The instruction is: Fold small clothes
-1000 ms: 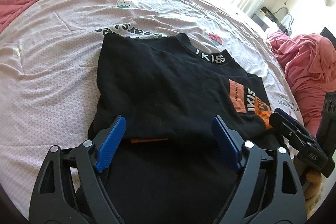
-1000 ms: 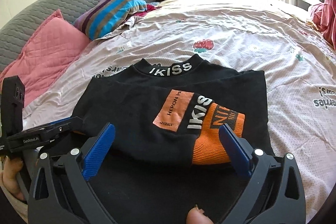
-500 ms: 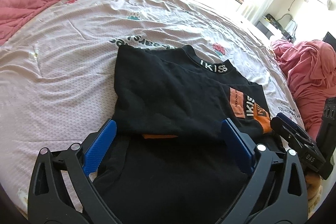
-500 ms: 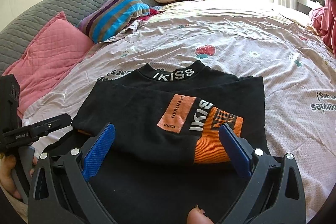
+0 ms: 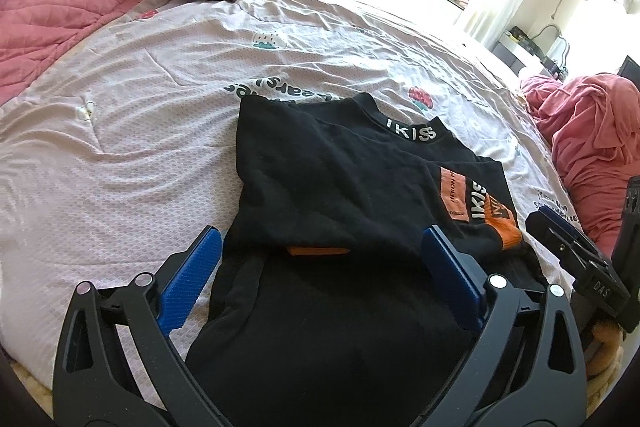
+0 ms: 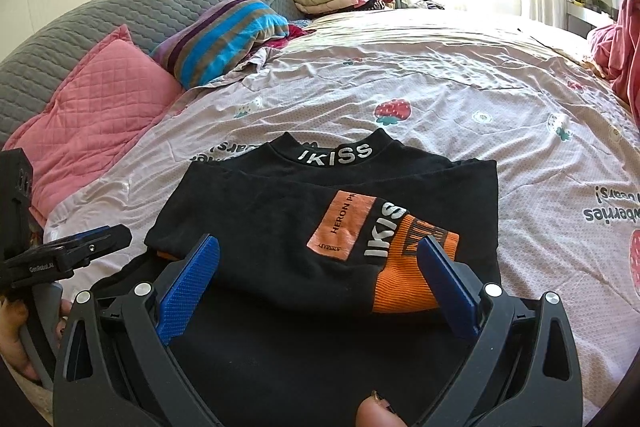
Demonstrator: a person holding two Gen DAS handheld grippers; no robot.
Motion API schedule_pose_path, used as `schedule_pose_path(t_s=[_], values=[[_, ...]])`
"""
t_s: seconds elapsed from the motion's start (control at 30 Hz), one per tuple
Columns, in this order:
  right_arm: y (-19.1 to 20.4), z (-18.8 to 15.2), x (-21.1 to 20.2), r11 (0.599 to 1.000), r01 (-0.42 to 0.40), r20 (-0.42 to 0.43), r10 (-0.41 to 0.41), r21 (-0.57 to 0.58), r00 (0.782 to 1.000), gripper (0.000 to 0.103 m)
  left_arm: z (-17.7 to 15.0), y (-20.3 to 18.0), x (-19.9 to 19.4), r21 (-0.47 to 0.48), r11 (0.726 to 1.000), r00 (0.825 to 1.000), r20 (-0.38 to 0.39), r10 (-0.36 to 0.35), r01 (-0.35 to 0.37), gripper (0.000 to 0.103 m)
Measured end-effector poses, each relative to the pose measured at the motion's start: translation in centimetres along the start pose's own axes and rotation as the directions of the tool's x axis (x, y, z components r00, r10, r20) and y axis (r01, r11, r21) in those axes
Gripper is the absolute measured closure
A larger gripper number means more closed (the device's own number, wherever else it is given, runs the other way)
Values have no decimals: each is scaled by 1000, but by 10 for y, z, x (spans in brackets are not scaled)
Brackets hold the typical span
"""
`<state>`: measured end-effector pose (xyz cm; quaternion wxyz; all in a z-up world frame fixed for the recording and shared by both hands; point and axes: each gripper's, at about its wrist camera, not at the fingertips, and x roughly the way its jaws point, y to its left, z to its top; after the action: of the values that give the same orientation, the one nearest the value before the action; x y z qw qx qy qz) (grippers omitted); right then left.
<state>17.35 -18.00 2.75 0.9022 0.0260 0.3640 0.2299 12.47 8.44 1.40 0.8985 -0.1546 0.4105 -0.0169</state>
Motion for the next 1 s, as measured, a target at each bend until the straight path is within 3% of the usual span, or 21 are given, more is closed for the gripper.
schedule_pose_path(t_s=[1.0], values=[[8,-28,-26,997,28,-38,-31,-75,999,5,-34,20,-37,-10,998,998,7,61,-61,10]])
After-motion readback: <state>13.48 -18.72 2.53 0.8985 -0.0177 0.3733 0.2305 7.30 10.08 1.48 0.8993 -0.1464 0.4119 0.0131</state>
